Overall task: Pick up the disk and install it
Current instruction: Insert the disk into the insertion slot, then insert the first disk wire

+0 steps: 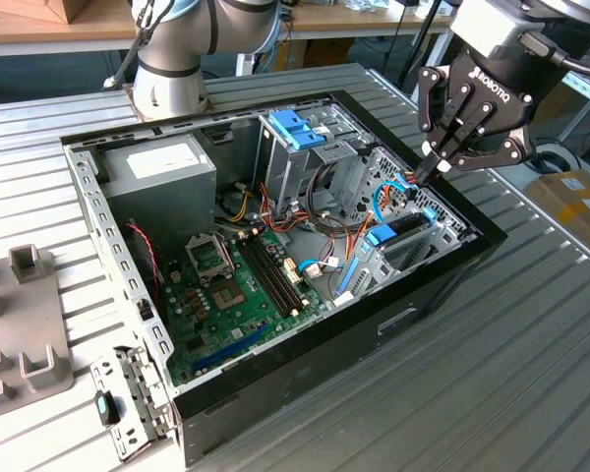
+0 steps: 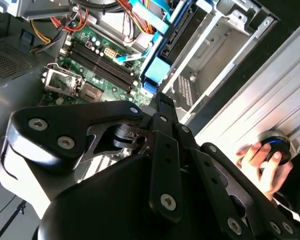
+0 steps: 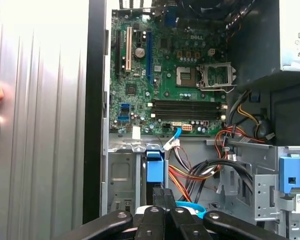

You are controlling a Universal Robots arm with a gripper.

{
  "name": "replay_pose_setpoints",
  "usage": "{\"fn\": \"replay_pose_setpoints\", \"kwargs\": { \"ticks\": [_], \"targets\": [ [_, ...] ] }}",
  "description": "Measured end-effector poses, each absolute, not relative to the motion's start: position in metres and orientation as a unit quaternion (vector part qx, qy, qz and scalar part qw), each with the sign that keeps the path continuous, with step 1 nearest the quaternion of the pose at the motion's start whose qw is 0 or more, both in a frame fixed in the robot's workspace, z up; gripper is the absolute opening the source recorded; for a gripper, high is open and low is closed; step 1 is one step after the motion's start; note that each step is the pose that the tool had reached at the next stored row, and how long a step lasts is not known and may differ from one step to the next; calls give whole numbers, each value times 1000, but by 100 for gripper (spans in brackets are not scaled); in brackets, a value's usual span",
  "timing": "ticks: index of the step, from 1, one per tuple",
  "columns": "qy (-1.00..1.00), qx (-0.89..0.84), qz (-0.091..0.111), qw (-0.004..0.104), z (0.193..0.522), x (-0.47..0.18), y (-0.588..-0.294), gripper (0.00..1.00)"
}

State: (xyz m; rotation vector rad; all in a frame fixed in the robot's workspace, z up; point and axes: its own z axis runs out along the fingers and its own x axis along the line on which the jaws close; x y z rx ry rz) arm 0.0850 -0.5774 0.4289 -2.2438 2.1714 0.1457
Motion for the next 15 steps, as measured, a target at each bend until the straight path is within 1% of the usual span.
{"fn": "replay_pose_setpoints", "kwargs": {
  "ticks": [7,15],
  "targets": [
    [695,-718,50,5,427,100,-574,10],
    [695,-718,50,5,427,102,-574,10]
  ]
}}
